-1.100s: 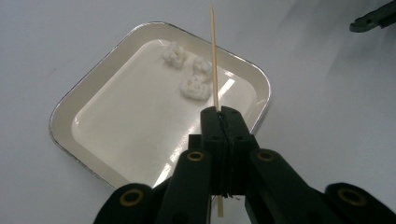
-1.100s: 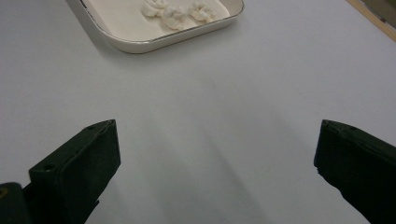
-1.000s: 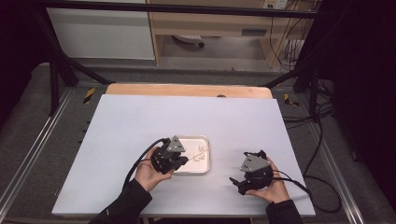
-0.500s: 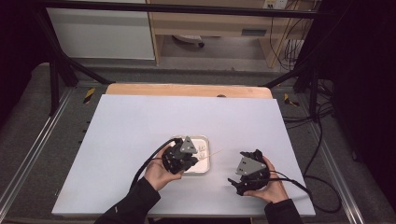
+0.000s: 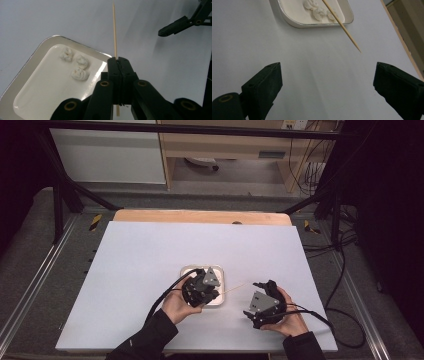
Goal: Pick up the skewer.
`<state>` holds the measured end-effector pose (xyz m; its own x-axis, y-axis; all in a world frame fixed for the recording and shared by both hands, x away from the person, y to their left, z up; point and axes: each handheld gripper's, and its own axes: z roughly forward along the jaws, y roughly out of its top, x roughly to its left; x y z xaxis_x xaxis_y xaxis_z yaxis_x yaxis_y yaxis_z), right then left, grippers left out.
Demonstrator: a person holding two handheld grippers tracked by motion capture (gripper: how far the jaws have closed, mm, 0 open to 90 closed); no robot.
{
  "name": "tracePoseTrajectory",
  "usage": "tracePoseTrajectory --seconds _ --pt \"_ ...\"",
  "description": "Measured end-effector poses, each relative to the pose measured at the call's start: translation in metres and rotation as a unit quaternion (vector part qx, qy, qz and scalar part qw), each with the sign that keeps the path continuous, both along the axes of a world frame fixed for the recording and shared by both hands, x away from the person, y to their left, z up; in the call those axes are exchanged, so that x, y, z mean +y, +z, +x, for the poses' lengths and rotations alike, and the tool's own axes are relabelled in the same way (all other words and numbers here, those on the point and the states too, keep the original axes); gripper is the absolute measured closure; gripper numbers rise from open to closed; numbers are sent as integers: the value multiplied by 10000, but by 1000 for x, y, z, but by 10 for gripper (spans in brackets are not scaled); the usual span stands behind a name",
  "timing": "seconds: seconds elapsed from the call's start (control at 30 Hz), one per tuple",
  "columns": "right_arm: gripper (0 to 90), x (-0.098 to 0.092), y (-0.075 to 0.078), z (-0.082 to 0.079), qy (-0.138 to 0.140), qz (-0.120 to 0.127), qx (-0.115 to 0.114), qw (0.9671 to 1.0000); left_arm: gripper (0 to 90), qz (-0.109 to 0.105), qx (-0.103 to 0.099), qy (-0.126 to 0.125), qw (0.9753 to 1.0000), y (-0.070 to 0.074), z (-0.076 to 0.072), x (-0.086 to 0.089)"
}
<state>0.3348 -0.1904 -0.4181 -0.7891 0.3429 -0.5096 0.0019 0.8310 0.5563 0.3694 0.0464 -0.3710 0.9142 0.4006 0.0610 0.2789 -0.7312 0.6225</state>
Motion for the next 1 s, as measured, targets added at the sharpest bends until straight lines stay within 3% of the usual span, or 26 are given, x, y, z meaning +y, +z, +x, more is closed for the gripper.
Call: tracePoseTrajectory --seconds 0.23,0.6,0.7,0.73,0.77,0.93,1.0 --pt "135 3 1 -1 207 -253 -220 9992 891 83 46 -98 9999 -3 0 -12" --pt "280 6 -2 -3 654 -633 -599 9940 891 159 85 -279 9994 -5 -3 -30" --pt "330 7 -3 -3 842 -767 -732 9908 892 188 84 -328 9992 -5 -4 -34" --pt "349 7 -4 -5 834 -712 -720 9914 891 187 91 -330 9992 -5 -4 -35" --pt "367 7 -3 -3 965 -848 -841 9881 891 196 88 -350 9992 -5 -4 -36" --pt "440 8 -4 -3 1068 -1024 -865 9852 891 233 104 -396 9989 -5 -4 -41" --pt "471 8 -4 -2 1191 -1149 -984 9813 891 262 111 -427 9987 -5 -5 -42"
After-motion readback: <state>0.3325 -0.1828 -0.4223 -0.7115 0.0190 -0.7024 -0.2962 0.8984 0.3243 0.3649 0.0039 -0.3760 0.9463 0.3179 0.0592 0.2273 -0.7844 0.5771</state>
